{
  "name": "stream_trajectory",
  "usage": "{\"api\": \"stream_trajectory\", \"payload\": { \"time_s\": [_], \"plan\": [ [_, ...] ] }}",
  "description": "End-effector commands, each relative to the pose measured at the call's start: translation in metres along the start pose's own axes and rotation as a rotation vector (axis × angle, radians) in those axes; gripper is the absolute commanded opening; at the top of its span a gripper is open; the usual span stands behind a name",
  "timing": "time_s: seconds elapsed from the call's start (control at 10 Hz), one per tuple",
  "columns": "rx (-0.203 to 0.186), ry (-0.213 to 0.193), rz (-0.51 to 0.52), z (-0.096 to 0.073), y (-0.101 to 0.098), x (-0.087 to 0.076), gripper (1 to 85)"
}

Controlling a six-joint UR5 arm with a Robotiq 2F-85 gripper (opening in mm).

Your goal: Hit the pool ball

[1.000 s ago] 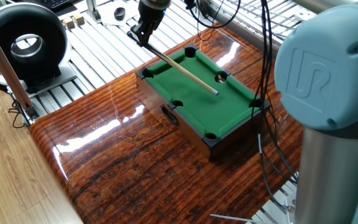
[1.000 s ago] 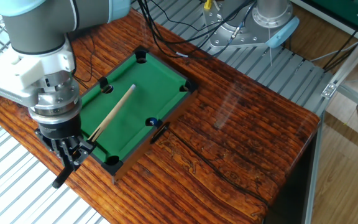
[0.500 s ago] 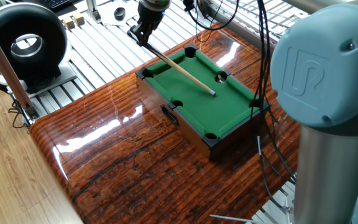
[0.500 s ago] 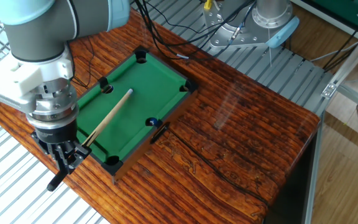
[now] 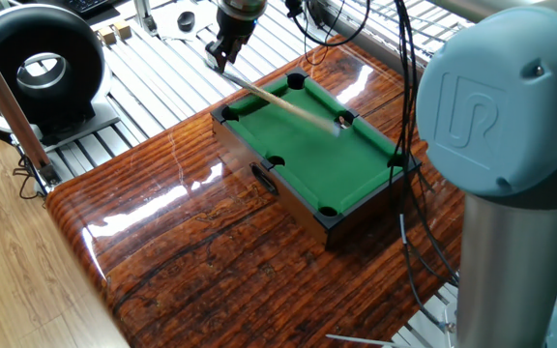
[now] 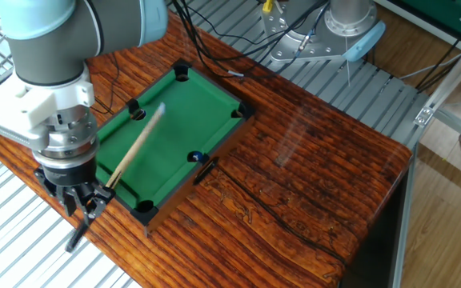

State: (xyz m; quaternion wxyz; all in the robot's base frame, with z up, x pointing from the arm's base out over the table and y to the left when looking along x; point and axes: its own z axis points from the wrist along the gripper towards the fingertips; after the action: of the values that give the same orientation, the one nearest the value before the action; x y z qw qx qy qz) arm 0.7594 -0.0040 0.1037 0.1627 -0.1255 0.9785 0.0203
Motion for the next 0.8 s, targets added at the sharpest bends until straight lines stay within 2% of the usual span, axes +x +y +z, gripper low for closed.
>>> {"api": "stream_trajectory", "payload": {
  "time_s": [0.0,0.1,0.2,0.7],
  "plan": [
    [-0.009,-0.018,-0.009,0.001,0.0,-0.005,50.3],
    [-0.013,-0.019,-0.011,0.001,0.001,-0.005,59.7],
    [-0.017,-0.018,-0.007,0.0,0.002,-0.005,65.0],
    [-0.037,0.008,0.026,-0.02,0.009,0.005,66.0]
  ]
}}
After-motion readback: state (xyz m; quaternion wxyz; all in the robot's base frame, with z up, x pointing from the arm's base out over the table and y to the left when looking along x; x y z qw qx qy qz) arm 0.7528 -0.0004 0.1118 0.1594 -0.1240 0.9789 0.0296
